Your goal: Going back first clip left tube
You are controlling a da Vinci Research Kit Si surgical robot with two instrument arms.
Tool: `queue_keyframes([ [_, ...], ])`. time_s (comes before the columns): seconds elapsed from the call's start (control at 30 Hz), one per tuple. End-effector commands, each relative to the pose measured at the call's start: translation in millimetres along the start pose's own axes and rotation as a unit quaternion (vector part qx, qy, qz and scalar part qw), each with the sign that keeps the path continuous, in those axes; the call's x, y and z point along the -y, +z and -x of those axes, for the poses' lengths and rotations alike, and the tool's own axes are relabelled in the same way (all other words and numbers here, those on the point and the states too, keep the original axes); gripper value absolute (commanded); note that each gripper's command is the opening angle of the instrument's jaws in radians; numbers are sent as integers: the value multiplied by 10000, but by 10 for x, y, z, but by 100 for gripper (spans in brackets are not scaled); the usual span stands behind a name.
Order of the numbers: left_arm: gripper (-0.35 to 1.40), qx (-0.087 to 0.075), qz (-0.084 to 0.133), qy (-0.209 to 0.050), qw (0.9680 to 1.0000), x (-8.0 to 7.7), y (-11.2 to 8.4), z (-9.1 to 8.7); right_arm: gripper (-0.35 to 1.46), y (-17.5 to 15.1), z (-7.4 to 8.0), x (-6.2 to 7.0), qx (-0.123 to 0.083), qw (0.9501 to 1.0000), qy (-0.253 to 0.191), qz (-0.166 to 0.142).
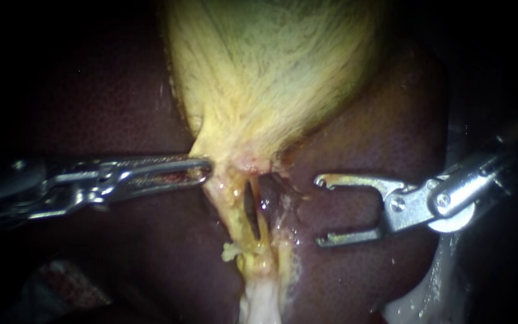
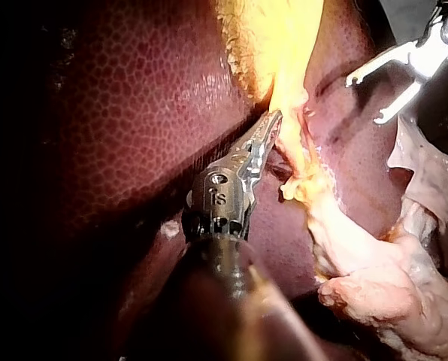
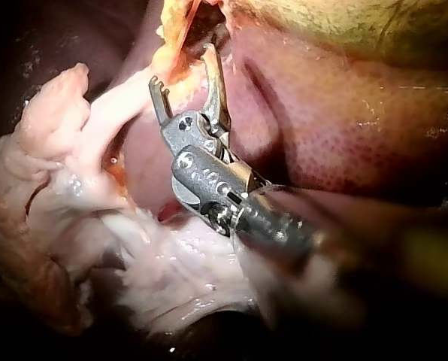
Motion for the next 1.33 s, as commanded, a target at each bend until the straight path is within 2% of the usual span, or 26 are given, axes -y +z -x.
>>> queue_keyframes([
  [0.03,-13,4,13,5,10000,-2,5,-2,60,0,0,0,0,10000,-3,-3],
  [0.17,-13,46,63,27,10000,-6,23,-12,60,0,0,0,1,10000,-33,-3],
  [0.5,-13,-70,-9,86,9999,1,53,-30,60,-4,-7,-1,-29,10000,-72,0],
  [1.33,-13,-100,-15,98,9999,2,60,-33,60,-6,-10,-2,-90,9999,-89,-23],
])
